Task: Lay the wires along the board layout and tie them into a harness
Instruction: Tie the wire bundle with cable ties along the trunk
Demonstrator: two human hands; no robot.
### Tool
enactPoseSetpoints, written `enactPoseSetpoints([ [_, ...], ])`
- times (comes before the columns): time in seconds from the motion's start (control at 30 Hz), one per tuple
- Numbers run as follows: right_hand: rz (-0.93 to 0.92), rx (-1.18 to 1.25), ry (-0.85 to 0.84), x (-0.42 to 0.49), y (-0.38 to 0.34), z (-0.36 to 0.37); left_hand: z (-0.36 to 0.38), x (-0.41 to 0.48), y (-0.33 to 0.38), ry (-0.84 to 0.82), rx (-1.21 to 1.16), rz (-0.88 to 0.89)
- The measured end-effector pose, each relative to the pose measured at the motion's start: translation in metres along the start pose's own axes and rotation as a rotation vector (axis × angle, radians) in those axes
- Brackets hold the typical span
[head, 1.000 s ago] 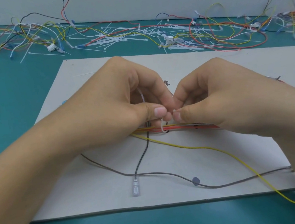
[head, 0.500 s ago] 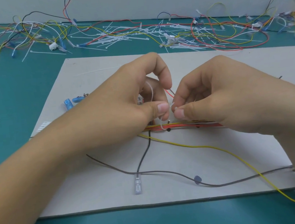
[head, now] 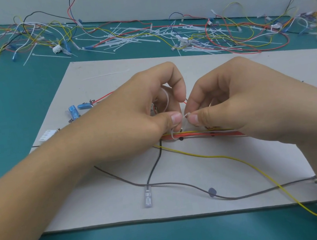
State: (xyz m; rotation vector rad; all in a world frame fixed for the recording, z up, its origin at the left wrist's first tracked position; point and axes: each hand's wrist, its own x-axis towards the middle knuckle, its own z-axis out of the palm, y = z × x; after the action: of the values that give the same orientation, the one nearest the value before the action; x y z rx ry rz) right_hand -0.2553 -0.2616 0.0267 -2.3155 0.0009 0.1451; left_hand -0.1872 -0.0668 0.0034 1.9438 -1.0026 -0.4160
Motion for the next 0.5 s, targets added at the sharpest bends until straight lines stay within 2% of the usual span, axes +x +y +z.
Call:
enactPoseSetpoints([
  [0.5, -0.039, -0.003, -0.013, 0.0007, 0.0006, 0.0004, 0.0008, -0.0005, 0.0017, 0.018, 0.037, 0.007],
])
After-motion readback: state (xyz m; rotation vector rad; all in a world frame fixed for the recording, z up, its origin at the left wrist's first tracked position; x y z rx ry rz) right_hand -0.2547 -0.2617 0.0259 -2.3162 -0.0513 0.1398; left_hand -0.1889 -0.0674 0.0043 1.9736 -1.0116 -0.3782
